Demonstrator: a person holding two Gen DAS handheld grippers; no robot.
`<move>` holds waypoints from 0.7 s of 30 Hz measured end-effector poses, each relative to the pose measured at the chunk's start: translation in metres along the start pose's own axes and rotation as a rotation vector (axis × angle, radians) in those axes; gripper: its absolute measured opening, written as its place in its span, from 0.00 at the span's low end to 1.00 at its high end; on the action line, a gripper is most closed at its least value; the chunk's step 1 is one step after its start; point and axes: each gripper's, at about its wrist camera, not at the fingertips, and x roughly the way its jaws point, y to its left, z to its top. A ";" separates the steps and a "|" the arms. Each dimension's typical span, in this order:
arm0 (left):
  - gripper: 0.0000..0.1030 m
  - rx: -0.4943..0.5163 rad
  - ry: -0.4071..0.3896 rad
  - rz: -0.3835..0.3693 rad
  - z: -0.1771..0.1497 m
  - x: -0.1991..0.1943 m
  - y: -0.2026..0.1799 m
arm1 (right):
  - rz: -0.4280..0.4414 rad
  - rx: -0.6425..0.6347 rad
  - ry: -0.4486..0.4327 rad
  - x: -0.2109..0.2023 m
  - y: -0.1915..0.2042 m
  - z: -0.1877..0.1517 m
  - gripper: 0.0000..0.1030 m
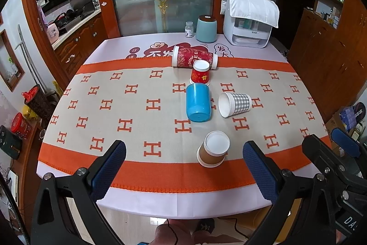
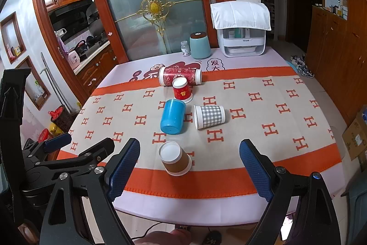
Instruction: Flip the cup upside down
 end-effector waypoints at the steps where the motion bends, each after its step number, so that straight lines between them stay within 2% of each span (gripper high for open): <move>1: 0.98 0.000 0.000 0.000 0.000 0.000 0.000 | 0.001 0.000 0.001 -0.001 0.000 0.001 0.87; 21: 0.98 -0.001 0.002 0.003 0.000 0.001 0.001 | 0.000 0.003 0.002 0.001 0.000 0.001 0.87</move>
